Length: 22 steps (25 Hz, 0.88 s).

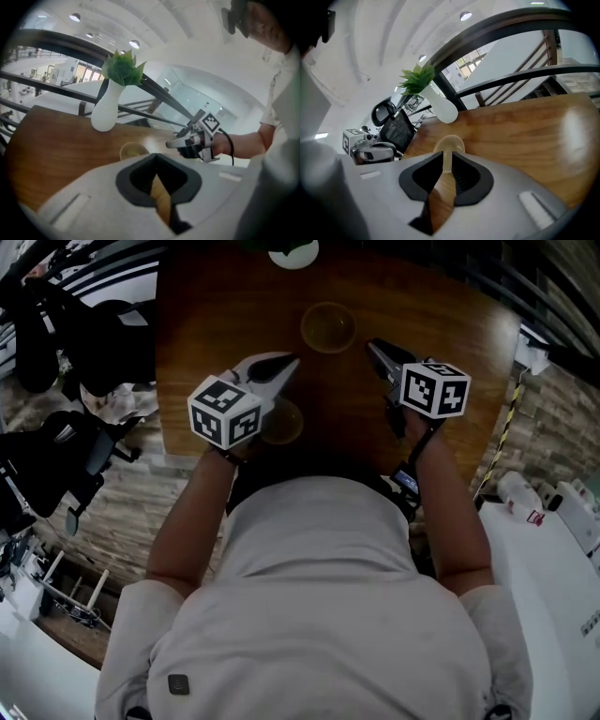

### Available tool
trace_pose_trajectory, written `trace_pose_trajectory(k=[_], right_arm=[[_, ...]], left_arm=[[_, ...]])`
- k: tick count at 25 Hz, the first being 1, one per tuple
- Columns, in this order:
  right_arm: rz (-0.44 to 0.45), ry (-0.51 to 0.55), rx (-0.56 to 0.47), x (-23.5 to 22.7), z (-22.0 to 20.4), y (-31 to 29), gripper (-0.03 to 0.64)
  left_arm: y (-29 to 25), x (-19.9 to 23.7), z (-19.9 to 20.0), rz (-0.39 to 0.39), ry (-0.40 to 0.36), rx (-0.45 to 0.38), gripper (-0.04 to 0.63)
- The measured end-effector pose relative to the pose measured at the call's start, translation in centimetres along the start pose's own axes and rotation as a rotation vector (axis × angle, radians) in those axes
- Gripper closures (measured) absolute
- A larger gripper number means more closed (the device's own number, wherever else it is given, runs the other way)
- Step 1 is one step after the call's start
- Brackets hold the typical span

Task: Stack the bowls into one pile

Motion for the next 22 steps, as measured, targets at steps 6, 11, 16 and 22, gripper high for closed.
trace_pose_trajectory(k=[6, 11, 16, 22], right_arm=[[0.014, -0.026, 0.049, -1.8, 0.3, -4.7, 0.541], [-0.023, -0.034, 0.077, -3.6, 1.2, -7.0, 0.528], [-0.021, -0.039, 0.103, -4.3, 0.9, -8.7, 0.525], [-0.013, -0.038, 0.111, -4.1, 0.5, -9.4, 0.574]], left_arm=[[-1.8, 2.9, -0.9, -0.002, 0.035, 0.023, 0.591], [-2.9, 4.4, -1.1, -0.001, 0.065, 0.029, 0.591], [-3.3, 5.3, -1.8, -0.002, 0.085, 0.033, 0.591], [-3.3, 5.2, -2.1, 0.001, 0.098, 0.030, 0.591]])
Point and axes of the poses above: the fingertips, and each gripper's own axes: y backward along the fingers, x to its left, z out of its top, the point moved 4 cm from there along y, backward along the fingers, and after that the axes turned 8 degrees about x, right-handed, at the moved point
